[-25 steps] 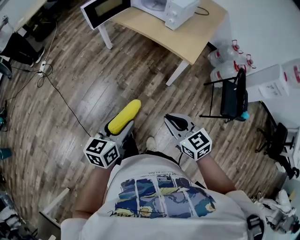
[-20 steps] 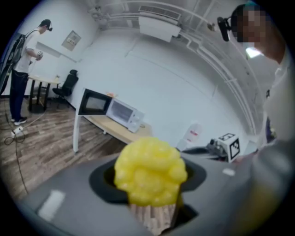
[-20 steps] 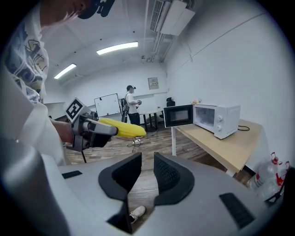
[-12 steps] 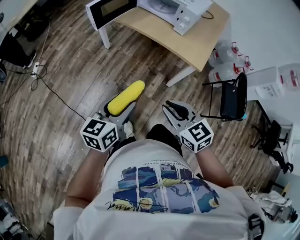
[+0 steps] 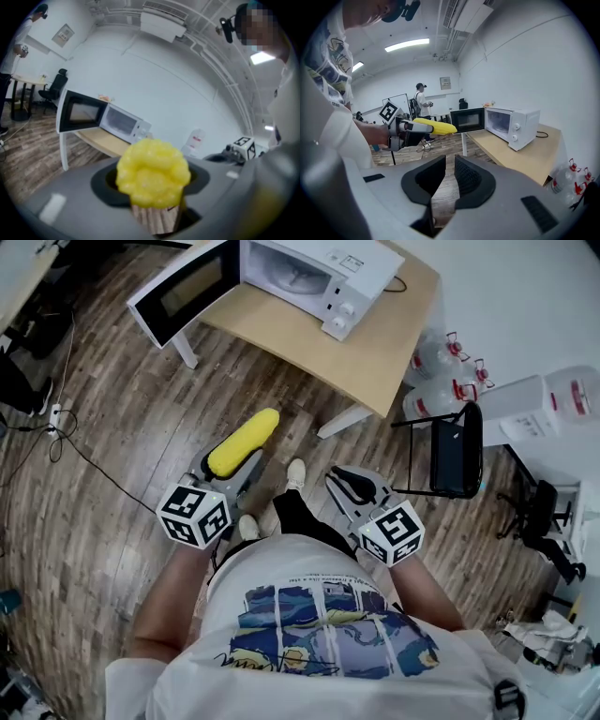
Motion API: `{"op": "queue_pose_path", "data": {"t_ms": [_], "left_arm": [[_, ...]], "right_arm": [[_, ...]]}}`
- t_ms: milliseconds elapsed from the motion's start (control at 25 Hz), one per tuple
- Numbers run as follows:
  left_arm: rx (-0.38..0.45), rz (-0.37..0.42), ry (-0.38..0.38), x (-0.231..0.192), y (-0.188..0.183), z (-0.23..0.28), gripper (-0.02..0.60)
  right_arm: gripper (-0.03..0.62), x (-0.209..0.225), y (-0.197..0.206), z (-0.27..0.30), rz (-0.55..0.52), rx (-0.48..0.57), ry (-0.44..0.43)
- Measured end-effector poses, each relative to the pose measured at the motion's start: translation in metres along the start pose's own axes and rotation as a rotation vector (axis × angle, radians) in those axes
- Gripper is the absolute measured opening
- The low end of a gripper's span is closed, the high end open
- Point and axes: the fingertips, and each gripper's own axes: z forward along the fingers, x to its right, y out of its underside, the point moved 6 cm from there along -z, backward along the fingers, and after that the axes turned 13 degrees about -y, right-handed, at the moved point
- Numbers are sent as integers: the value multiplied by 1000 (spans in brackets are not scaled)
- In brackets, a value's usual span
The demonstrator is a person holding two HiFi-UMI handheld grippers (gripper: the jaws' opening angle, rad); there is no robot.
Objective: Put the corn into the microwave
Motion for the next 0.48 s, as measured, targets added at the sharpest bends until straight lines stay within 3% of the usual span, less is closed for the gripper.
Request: {"op": "queue_pose_path", "data": {"t_ms": [280,480], "left_arm": [[27,30,-70,-5,-46,106,256],[57,11,-144,-14,-69,171,256]], "right_arm": [[52,123,-43,-8,-20,39,-4],[52,188,-56,-20,-32,35,-26]]}}
